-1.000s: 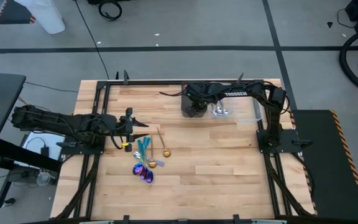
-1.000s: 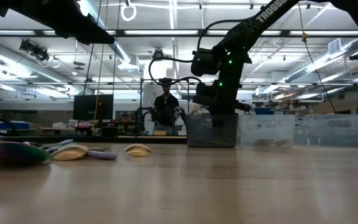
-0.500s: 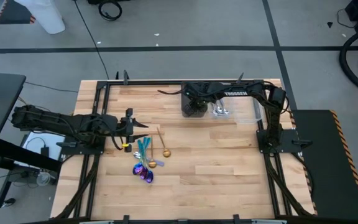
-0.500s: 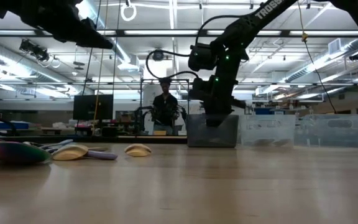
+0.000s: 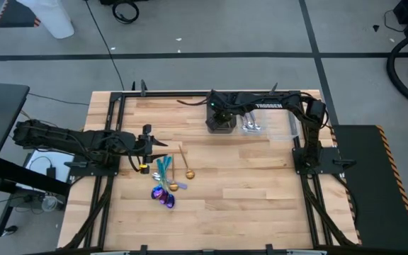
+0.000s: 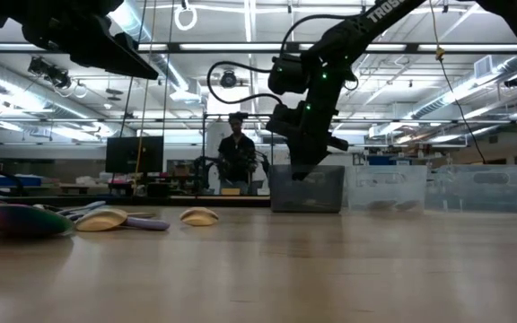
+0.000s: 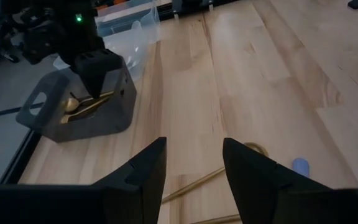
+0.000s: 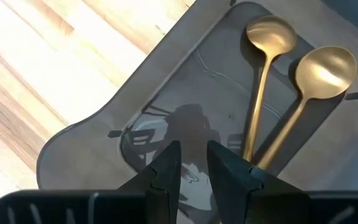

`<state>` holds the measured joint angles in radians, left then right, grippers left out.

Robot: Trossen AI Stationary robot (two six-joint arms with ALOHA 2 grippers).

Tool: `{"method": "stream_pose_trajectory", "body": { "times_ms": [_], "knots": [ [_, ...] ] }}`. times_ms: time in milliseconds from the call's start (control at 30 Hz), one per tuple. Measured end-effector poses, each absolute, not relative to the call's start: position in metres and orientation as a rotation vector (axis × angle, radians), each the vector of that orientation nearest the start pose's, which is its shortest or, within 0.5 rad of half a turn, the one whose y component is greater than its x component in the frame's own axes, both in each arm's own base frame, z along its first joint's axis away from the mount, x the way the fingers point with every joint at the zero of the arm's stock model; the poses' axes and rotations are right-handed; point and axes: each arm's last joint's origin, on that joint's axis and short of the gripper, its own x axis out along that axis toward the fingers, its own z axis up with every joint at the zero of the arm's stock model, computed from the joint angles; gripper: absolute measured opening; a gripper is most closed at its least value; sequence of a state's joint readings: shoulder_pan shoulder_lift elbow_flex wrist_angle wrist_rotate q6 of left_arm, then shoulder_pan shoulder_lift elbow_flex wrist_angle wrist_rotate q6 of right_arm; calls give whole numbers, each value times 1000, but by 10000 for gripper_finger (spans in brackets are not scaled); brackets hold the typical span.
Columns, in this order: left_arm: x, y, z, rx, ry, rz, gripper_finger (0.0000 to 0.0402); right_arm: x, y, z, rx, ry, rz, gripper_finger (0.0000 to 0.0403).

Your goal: Sort silverware by color (type)

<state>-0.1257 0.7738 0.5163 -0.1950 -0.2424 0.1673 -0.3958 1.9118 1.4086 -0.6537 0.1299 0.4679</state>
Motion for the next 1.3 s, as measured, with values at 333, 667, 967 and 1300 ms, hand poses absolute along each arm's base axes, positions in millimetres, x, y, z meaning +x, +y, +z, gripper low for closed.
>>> {"method": "stream_pose_trajectory", "body": {
  "times_ms": [333,667,967,1300],
  "knots": [
    [168,-15,240,249,475,67,166,363,-146,202,539,1036,-681,88],
    [170,-15,231,189,547,71,166,382,-107,243,365,894,-621,88],
    [176,-16,223,158,593,81,166,397,-67,249,282,822,-527,88],
    [178,-16,221,148,609,84,166,402,-41,251,255,798,-481,88]
  ]
}}
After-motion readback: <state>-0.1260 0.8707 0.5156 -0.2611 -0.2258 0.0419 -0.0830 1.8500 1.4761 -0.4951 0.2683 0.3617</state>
